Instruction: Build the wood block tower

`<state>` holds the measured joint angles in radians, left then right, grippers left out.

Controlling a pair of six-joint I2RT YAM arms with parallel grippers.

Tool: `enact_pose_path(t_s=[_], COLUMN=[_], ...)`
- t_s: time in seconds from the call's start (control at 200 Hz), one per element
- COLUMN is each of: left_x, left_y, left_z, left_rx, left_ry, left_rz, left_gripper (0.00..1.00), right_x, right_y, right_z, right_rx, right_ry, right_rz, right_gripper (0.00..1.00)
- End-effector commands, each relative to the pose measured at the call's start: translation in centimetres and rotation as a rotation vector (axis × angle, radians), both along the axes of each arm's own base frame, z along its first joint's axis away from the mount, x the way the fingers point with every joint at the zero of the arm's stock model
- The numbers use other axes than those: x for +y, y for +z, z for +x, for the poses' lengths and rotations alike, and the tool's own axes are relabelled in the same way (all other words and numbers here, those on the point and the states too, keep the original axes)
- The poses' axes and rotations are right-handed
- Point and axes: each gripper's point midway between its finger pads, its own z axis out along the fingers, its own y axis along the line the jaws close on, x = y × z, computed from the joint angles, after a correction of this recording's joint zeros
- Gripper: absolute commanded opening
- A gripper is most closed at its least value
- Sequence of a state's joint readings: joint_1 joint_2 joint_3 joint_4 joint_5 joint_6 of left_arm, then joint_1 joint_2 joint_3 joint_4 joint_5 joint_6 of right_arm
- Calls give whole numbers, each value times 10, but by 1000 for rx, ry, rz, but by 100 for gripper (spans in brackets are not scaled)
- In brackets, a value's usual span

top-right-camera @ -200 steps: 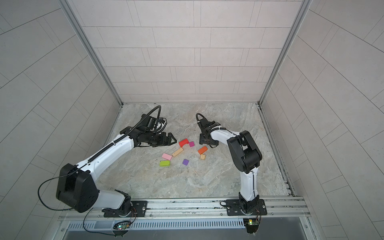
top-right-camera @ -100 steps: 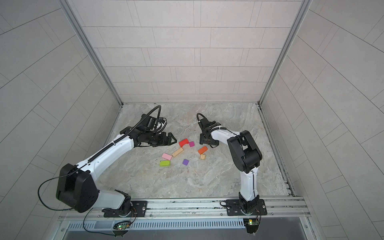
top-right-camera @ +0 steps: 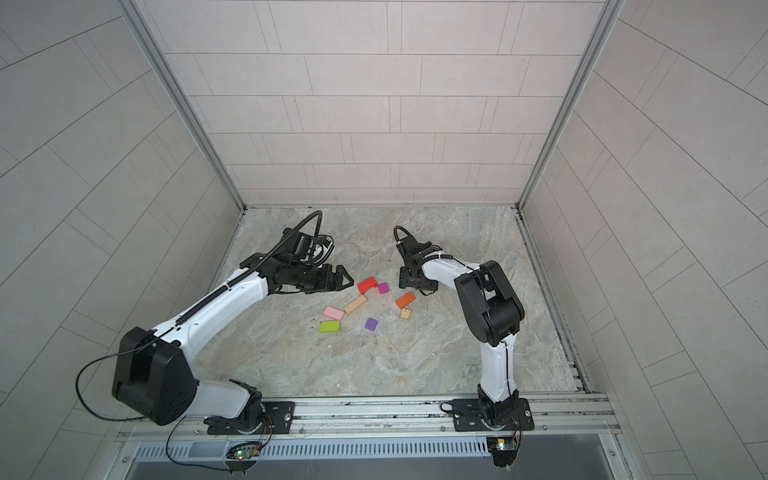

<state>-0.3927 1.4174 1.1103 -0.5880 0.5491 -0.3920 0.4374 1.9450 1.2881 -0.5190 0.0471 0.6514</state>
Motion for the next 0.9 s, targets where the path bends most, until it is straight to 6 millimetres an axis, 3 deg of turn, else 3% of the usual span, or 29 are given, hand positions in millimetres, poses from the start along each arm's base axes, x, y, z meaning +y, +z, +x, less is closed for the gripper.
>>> enact_pose_path(t_s=[0.0, 0.891], left_x=[2, 3], left_y=[0, -1], left_z=[-1, 0], left_rx=[-1, 4], left_ry=[5, 8], left_rz=[-4, -1], left_gripper=[92, 92], right_x=[-4, 1], right_y=[-17, -14], right_z=[-9, -7], right_rx=[52, 44], right_ry=[-9, 25], right_rz=[-17, -33], right_gripper=[81, 81])
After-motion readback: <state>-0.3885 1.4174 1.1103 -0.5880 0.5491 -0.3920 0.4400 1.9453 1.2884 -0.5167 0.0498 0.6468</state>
